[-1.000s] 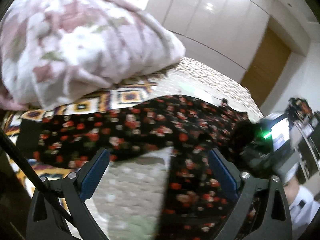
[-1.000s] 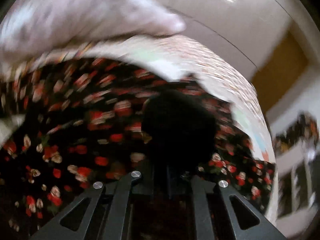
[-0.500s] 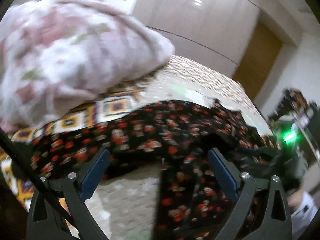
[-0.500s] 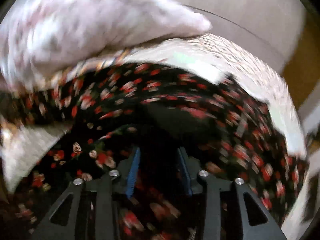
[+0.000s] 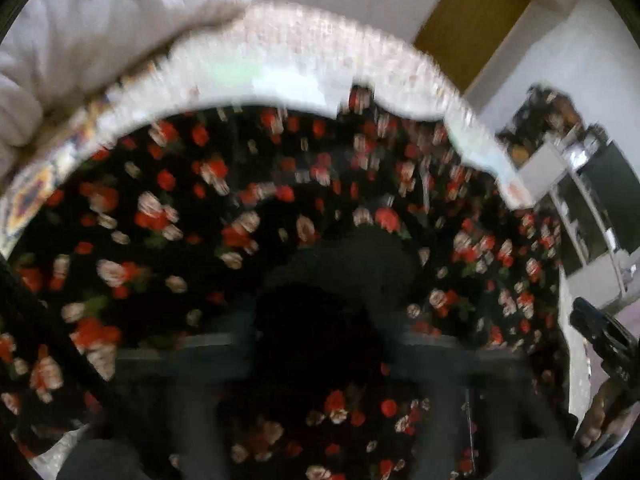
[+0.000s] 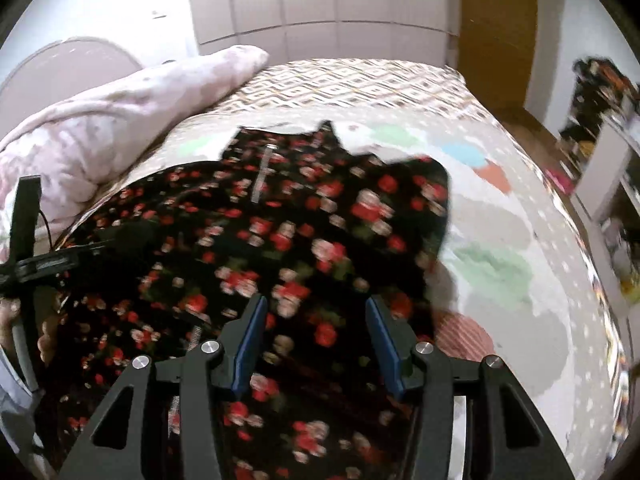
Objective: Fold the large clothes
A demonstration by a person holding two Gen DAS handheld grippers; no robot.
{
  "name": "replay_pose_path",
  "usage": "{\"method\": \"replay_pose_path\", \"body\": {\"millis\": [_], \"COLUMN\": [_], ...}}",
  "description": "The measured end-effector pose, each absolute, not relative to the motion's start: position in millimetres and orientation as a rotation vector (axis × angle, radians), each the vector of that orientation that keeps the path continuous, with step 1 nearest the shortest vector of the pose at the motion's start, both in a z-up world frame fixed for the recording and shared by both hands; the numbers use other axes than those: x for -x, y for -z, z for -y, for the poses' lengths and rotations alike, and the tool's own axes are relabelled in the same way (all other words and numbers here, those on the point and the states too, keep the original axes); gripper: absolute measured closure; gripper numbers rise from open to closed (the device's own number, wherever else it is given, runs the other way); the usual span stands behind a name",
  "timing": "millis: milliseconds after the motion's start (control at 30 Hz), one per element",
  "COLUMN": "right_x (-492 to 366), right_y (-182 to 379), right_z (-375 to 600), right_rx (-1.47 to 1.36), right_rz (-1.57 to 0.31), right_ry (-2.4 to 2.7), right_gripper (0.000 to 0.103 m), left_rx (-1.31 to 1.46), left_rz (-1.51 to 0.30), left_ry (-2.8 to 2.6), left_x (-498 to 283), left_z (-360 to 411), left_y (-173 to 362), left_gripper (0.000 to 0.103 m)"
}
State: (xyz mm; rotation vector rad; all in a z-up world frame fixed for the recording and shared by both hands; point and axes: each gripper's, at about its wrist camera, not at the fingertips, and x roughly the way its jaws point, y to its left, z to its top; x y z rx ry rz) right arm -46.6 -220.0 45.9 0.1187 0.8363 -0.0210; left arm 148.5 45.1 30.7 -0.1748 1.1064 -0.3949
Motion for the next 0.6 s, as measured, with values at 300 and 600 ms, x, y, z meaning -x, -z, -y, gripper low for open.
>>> {"method": "replay_pose_path", "body": {"millis": [300, 600], "right_x": [36.5, -40.6], "right_y": [-40.0, -28.9], "right_z": [224.1, 107.4], "right_rx": [-0.145, -0.077], "right_rz": [-0.821, -0.893], "right_ry": [-0.007, -0.272], "right_gripper": [0.047, 0.047], "left_rx": [0.535, 0.514], "left_rz": [-0.942, -0.881], "left_ry": [0.156, 0.174], "left_x": [-163.6, -116.0], "left_z": [-159.8, -196.8], "left_y": [-61.3, -81.6], "left_gripper": [0.096, 0.056]}}
